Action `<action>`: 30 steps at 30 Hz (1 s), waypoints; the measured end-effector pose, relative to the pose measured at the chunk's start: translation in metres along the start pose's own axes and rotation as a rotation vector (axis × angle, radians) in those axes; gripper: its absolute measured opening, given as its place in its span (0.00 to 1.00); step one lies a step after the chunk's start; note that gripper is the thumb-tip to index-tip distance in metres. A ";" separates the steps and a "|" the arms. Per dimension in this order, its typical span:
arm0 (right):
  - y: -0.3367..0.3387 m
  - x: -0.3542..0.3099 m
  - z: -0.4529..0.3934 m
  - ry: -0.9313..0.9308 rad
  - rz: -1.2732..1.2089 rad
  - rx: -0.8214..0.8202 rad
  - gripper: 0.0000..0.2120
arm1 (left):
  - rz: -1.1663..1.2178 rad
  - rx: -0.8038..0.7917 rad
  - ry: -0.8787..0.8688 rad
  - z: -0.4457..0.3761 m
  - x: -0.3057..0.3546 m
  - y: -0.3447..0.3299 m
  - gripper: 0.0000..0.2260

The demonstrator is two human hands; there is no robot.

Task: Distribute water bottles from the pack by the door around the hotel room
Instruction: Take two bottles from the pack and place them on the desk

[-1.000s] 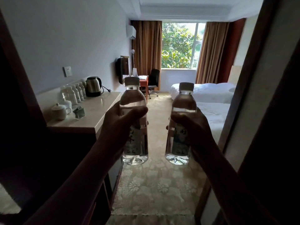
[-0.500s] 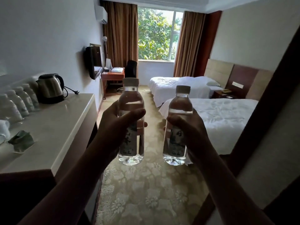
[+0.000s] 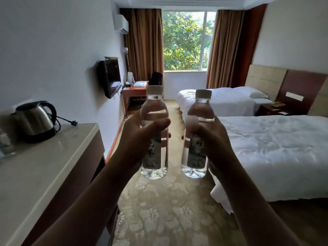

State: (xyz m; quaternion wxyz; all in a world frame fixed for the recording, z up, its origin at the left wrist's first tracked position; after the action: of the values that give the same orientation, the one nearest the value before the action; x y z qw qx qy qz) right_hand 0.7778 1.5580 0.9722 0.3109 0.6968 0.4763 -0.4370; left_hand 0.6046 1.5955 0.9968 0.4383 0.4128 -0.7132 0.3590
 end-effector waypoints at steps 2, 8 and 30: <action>0.001 0.013 -0.046 -0.019 -0.001 -0.013 0.22 | 0.011 0.026 -0.030 -0.041 -0.007 0.003 0.10; -0.007 0.060 -0.161 -0.010 -0.010 -0.066 0.17 | -0.032 0.115 -0.037 -0.151 -0.042 0.027 0.11; -0.072 0.282 -0.619 -0.062 -0.001 -0.014 0.20 | -0.069 0.143 -0.043 -0.630 -0.225 0.126 0.07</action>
State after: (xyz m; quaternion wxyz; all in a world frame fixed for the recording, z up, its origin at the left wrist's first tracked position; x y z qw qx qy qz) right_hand 0.9502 2.2194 0.9789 0.3302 0.6805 0.4696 -0.4554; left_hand 0.7597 2.2585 0.9963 0.4045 0.4748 -0.6804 0.3847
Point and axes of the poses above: each hand's wrist, its own z-axis away from the middle knuckle, its own y-axis out of the back of the hand, x = y × z, the point moved 2 cm from there along -z, towards the middle knuckle, and after that the axes turned 5 degrees about z, right-handed, at the moved point
